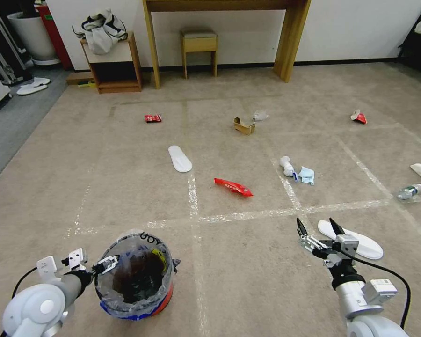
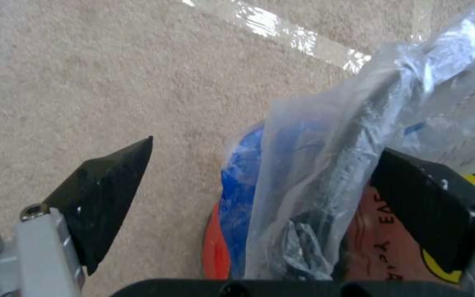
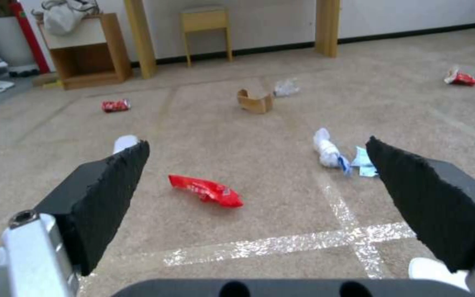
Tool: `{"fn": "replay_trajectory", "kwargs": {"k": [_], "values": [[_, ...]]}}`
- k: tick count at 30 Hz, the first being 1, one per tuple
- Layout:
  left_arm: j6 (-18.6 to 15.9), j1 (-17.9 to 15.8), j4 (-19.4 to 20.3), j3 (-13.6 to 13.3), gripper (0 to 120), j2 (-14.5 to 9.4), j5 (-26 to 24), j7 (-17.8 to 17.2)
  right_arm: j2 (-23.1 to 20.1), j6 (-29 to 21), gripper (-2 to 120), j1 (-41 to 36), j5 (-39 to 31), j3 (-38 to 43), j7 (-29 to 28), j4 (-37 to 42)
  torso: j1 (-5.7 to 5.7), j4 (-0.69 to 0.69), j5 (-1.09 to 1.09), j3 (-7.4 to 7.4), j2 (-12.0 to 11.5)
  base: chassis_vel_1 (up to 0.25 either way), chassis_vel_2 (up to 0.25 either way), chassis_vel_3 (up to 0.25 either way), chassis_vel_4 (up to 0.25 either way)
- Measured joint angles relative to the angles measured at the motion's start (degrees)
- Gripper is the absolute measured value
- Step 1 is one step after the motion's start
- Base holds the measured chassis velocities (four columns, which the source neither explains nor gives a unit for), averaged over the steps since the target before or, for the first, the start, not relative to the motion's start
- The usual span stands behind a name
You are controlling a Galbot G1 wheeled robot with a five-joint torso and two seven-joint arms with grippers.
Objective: Pick up the trash bin and place the garbage on the floor into it.
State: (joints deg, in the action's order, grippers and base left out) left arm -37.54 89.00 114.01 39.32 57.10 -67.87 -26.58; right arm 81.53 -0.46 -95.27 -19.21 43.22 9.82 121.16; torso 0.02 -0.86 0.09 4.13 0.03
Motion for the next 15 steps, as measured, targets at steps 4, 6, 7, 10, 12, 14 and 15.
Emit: {"fn": "replay_trajectory", "kwargs": {"k": [4, 6, 7, 10, 12, 14, 15], "values": [[0.04, -0.5, -0.23, -1.34, 100, 0.36, 1.68, -0.04, 0.11, 0.23, 100, 0.11, -0.03, -0.06, 0.0, -0.26, 0.0, 0.01, 0.02, -0.01, 0.01, 0.0, 0.0, 0.0, 0.0], [0.06, -0.93, -0.38, -2.17, 100, 0.56, 2.25, -0.2, 0.19, 0.37, 100, 0.18, -0.05, -0.11, 0.01, -0.42, 0.0, 0.02, 0.03, -0.02, 0.01, 0.0, 0.0, 0.0, 0.0], [0.06, -0.93, -0.38, -2.17, 100, 0.56, 2.25, -0.2, 0.19, 0.37, 100, 0.18, -0.05, -0.11, 0.01, -0.42, 0.0, 0.02, 0.03, -0.02, 0.01, 0.0, 0.0, 0.0, 0.0], [0.09, -1.76, -0.44, -3.66, 100, 1.03, 2.6, -0.87, 0.38, 0.64, 100, 0.2, -0.08, -0.12, 0.01, -0.6, 0.0, 0.01, 0.0, -0.01, 0.02, 0.0, 0.0, 0.0, 0.0], [0.09, -1.96, -0.48, -4.11, 100, 1.16, 2.65, -1.14, 0.46, 0.76, 100, 0.18, -0.11, -0.11, 0.01, -0.63, -0.01, 0.0, 0.0, -0.01, 0.02, 0.0, 0.0, 0.0, 0.0], [0.1, -2.06, -0.51, -4.44, 100, 1.29, 2.7, -1.35, 0.51, 0.87, 100, 0.14, -0.14, -0.05, 0.01, -0.65, -0.01, 0.0, 0.0, -0.01, 0.02, 0.0, 0.0, 0.0, 0.0], [0.1, -2.08, -0.51, -4.61, 100, 1.37, 2.71, -1.46, 0.55, 0.9, 100, 0.1, -0.15, -0.02, 0.01, -0.65, -0.01, -0.01, 0.0, 0.0, 0.01, 0.0, 0.0, 0.0, 0.0]]}}
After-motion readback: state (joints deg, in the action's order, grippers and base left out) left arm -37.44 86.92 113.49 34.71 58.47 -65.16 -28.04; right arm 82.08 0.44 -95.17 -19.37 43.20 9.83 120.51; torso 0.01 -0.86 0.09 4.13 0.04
